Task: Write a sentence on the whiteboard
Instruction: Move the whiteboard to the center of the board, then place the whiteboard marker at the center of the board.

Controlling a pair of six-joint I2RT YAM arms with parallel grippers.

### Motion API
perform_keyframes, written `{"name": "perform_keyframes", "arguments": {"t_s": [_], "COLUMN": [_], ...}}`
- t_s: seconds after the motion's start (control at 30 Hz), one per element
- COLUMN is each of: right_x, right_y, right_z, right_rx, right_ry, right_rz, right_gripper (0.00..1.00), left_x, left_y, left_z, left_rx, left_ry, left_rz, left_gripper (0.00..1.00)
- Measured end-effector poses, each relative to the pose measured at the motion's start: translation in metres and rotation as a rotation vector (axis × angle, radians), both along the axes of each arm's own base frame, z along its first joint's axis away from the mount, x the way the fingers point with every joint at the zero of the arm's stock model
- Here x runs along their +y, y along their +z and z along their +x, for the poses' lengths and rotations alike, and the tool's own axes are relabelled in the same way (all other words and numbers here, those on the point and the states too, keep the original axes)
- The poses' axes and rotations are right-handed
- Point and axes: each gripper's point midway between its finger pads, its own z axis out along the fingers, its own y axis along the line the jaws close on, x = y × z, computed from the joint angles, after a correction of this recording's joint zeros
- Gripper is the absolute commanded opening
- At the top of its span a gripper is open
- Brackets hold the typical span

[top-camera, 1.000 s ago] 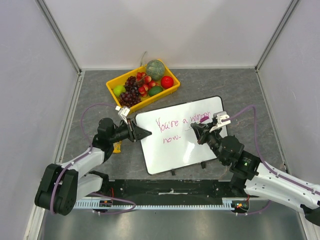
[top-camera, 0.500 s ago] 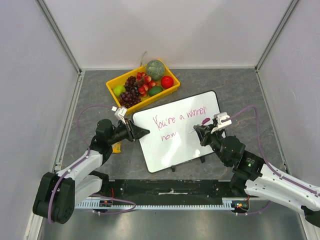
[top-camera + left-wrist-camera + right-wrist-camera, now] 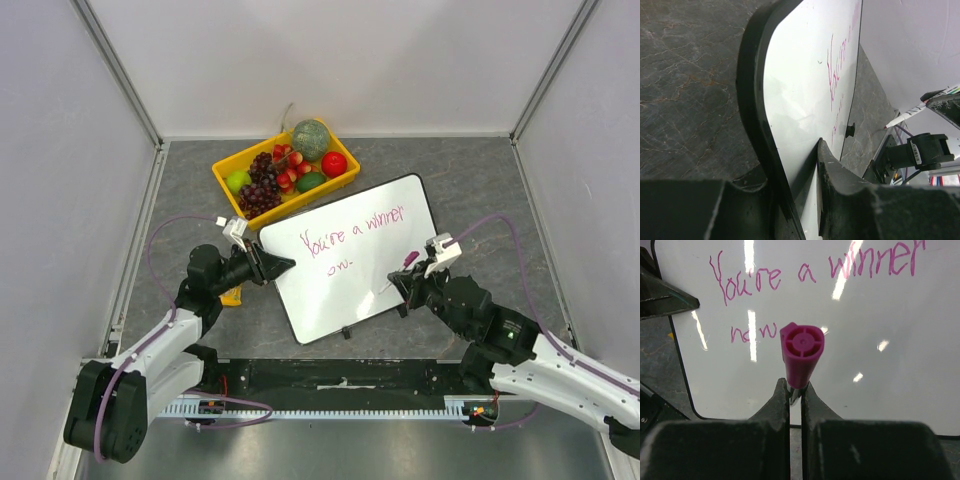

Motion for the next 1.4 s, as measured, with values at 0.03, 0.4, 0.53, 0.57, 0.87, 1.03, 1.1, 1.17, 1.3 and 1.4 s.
{"name": "perform_keyframes", "arguments": {"t_s": [0.03, 0.4, 0.53, 0.57, 0.87, 1.03, 1.1, 1.17, 1.3, 1.4], "right_x": [-0.001, -0.006, -0.006, -0.005, -0.004, -0.004, -0.004, -0.005, -0.007, -0.010], "right_y": [-0.002, -0.028, -0.046, -0.053, -0.076, -0.083, -0.085, -0.088, -0.095, -0.098], "right_z": [-0.002, -0.029, -0.037, -0.041, -0.059, -0.065, -0.067, -0.068, -0.070, -0.070], "right_rx": [0.015, 0.195, 0.282, 0.312, 0.452, 0.510, 0.529, 0.549, 0.591, 0.608], "right_ry": [0.002, 0.024, 0.018, 0.021, 0.011, -0.012, -0.022, -0.035, -0.070, -0.095], "right_rz": [0.003, 0.044, 0.047, 0.048, 0.117, 0.178, 0.195, 0.214, 0.230, 0.234], "right_gripper": [0.00, 0.00, 0.00, 0.00, 0.00, 0.00, 0.00, 0.01, 0.07, 0.16], "left_x": [0.000, 0.007, 0.027, 0.030, 0.044, 0.050, 0.052, 0.053, 0.053, 0.052], "left_y": [0.000, -0.005, -0.022, -0.024, -0.022, -0.018, -0.017, -0.017, -0.020, -0.023], "left_z": [0.000, 0.007, 0.020, 0.022, 0.026, 0.026, 0.026, 0.026, 0.026, 0.026], "left_rx": [0.001, -0.020, -0.036, -0.040, -0.092, -0.122, -0.130, -0.131, -0.124, -0.113], "left_ry": [0.000, 0.035, 0.136, 0.153, 0.225, 0.262, 0.272, 0.275, 0.274, 0.269], "left_rz": [0.000, 0.038, 0.121, 0.136, 0.176, 0.179, 0.179, 0.180, 0.182, 0.184], "left_gripper": [0.10, 0.52, 0.69, 0.72, 0.83, 0.84, 0.84, 0.83, 0.81, 0.81]}}
